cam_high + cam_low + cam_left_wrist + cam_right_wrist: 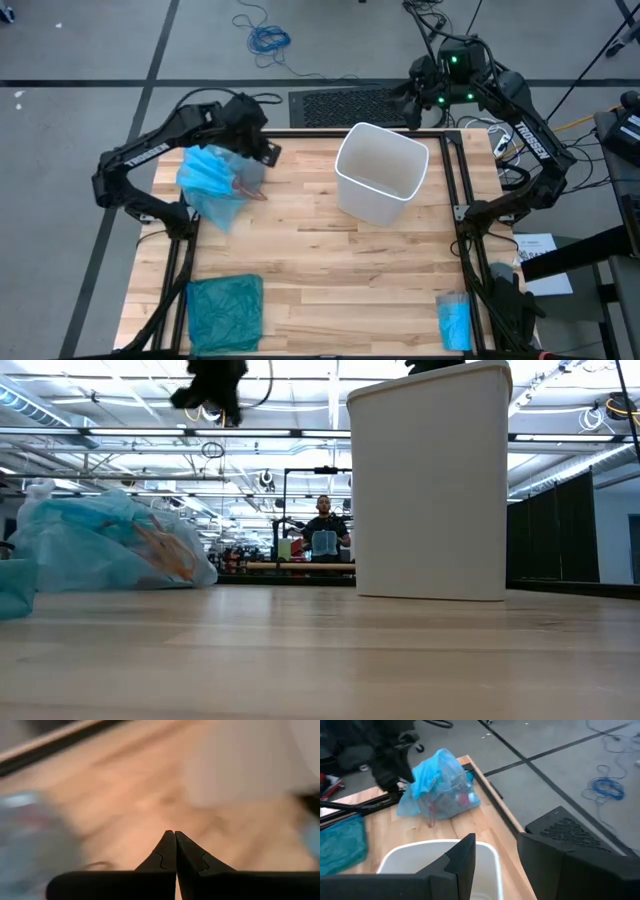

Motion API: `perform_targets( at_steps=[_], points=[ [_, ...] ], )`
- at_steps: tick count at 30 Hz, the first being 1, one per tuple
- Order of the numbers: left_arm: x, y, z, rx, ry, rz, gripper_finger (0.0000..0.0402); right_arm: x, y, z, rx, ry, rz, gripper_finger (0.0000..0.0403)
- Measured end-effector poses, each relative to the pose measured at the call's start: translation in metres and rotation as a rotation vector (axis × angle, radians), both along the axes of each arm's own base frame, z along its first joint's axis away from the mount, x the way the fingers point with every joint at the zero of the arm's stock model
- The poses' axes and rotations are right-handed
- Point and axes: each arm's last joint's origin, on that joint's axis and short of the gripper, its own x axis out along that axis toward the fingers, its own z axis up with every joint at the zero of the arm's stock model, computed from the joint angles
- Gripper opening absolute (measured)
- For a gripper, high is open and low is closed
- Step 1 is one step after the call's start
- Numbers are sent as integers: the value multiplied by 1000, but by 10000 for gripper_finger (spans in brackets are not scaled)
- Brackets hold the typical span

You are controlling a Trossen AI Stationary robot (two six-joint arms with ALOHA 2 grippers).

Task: Place trash/remove bag and relplace
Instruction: Adjust the white trash bin to the top center of the table

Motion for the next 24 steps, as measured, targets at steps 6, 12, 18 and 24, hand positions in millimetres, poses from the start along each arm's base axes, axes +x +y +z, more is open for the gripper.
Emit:
perform_targets(
  at_steps=[6, 12, 18, 24],
  points=[
    [14, -45, -2, -186, -34, -262, 0, 2, 4, -1, 31, 1, 48, 139],
    [17, -91, -19, -284, 85, -380, 0, 3, 6, -3, 37, 14, 57, 139],
    [18, -112, -20, -221, 102, -367, 0, 2, 3, -25, 94, 205, 47, 139],
    [18, -116, -21, -166, 111, -346, 0, -4, -6, -59, 175, 375, 38, 159]
  ],
)
